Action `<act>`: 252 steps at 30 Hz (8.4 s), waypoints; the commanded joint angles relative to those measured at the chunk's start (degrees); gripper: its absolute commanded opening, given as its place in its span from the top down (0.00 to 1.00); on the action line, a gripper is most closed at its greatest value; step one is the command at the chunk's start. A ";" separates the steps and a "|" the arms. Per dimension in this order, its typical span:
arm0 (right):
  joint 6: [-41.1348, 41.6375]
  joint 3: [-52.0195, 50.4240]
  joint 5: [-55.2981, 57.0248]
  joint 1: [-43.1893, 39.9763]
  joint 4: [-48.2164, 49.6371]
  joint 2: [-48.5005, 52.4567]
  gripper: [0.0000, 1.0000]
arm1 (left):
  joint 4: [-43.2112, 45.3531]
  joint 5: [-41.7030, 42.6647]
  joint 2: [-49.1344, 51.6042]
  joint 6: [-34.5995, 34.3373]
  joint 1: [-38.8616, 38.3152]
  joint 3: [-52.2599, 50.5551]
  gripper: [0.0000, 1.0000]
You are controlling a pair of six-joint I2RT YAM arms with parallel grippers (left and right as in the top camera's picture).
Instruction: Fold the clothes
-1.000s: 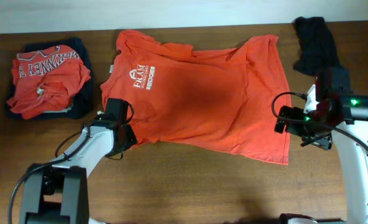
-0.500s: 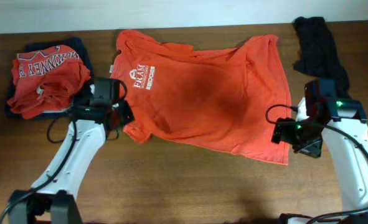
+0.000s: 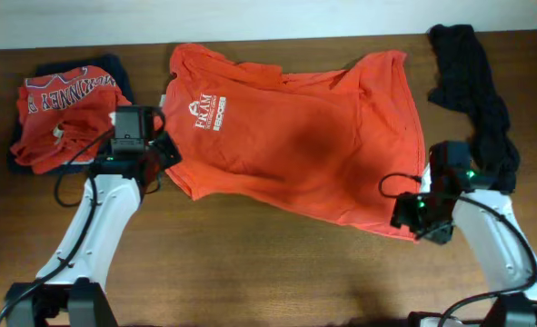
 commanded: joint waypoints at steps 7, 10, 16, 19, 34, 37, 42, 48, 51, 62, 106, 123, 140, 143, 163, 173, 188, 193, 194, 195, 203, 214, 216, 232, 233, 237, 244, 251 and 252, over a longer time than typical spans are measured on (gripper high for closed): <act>0.79 -3.37 0.44 0.04 1.79 -0.04 0.37 | 1.18 -0.39 -0.46 0.96 3.45 0.70 1.00; 0.81 -3.39 1.33 0.04 2.60 0.07 0.37 | 1.62 -0.37 -0.46 0.96 3.52 0.70 0.99; 1.88 -3.41 1.11 0.04 3.96 1.55 0.37 | 1.60 -0.26 -0.46 0.96 3.52 0.70 0.99; 2.49 -3.41 0.92 0.04 3.58 3.43 0.37 | 1.99 -0.26 -0.46 1.42 3.52 0.70 0.99; 3.85 -3.48 -0.37 0.04 4.39 9.64 0.38 | 1.92 -0.26 -0.46 1.62 3.52 0.70 0.99; 3.80 -3.48 -1.44 0.07 4.39 9.66 0.45 | 1.90 -0.26 -0.46 1.64 3.52 0.70 0.99; 4.02 -3.52 -1.86 0.07 4.76 9.66 0.54 | 1.90 -0.24 -0.46 1.64 3.52 0.70 0.99; 4.46 -3.72 -1.86 0.07 5.73 9.70 0.66 | 1.11 -0.26 -0.46 1.64 3.52 0.70 0.99; 4.48 -4.11 -1.86 0.07 6.99 9.86 0.67 | 0.85 -0.24 -0.46 1.64 3.52 0.70 0.99; 5.29 -9.62 -1.81 0.04 13.53 10.23 0.55 | 0.20 -0.26 -0.46 1.64 3.52 0.70 1.00; -10.73 90.49 -4.48 -14.95 -18.84 8.33 0.96 | -6.69 0.17 -11.10 9.35 3.63 46.12 1.00; -12.83 90.49 -13.81 -14.95 5.86 19.04 0.94 | 23.56 -1.84 1.46 9.29 3.63 46.12 0.99; -10.21 90.55 -15.34 -14.84 23.67 22.16 0.93 | 39.23 -7.76 4.59 9.31 5.11 51.91 1.00; -10.27 90.55 -15.32 -14.84 25.09 22.16 0.93 | 39.23 -7.72 4.92 9.35 5.11 55.36 0.99; -16.90 90.53 -14.93 -14.99 -2.08 22.49 0.94 | -0.76 -3.43 12.09 11.06 6.80 57.81 1.00; -19.50 90.47 -14.88 -14.95 -19.76 22.53 0.96 | -17.18 8.39 10.84 11.04 8.66 57.81 1.00; -21.97 90.27 -14.73 -6.67 9.01 30.25 0.96 | 21.18 13.97 16.72 12.96 8.66 57.83 0.99; -19.56 92.04 -14.47 -6.27 16.87 30.08 0.96 | 22.67 13.94 16.70 12.98 8.66 62.34 0.99; -19.28 92.52 -14.47 -6.32 17.25 30.08 0.96 | 22.08 13.97 16.70 12.98 8.66 63.32 0.99; -19.21 93.04 -14.49 -6.32 17.31 30.08 0.96 | 21.59 13.99 16.70 12.98 8.66 64.19 0.99; -19.23 94.18 -15.13 -6.32 10.14 30.03 0.96 | 8.68 19.19 16.70 13.20 8.66 71.71 0.99; -19.21 94.18 -15.15 -6.32 -19.54 28.72 0.96 | -27.47 20.70 16.72 13.16 8.44 72.48 0.99; -19.26 94.18 -15.08 -6.34 -25.86 27.93 0.96 | -32.92 21.03 16.72 13.20 7.98 72.48 0.99; -15.69 87.49 -6.91 -6.43 -40.52 16.09 0.96 | -64.63 13.38 16.72 13.62 3.34 72.46 0.99; -15.50 85.83 -6.10 -6.43 -40.52 14.91 0.96 | -65.81 12.55 16.72 13.62 3.21 72.46 0.99; -15.56 76.65 -3.41 -6.40 -40.50 8.85 0.96 | -67.95 11.08 16.50 13.62 3.06 72.46 0.99; -15.54 57.66 -1.46 -6.43 -39.45 -2.19 0.96 | -68.61 11.08 14.88 13.35 2.45 69.05 0.99; -11.69 45.97 -2.29 -6.43 -39.47 -7.30 0.96 | -67.43 9.44 10.12 12.41 -1.29 55.41 0.99; -11.65 44.81 -2.84 -6.43 -39.45 -7.74 0.96 | -66.77 8.24 9.09 11.56 -1.84 52.72 0.99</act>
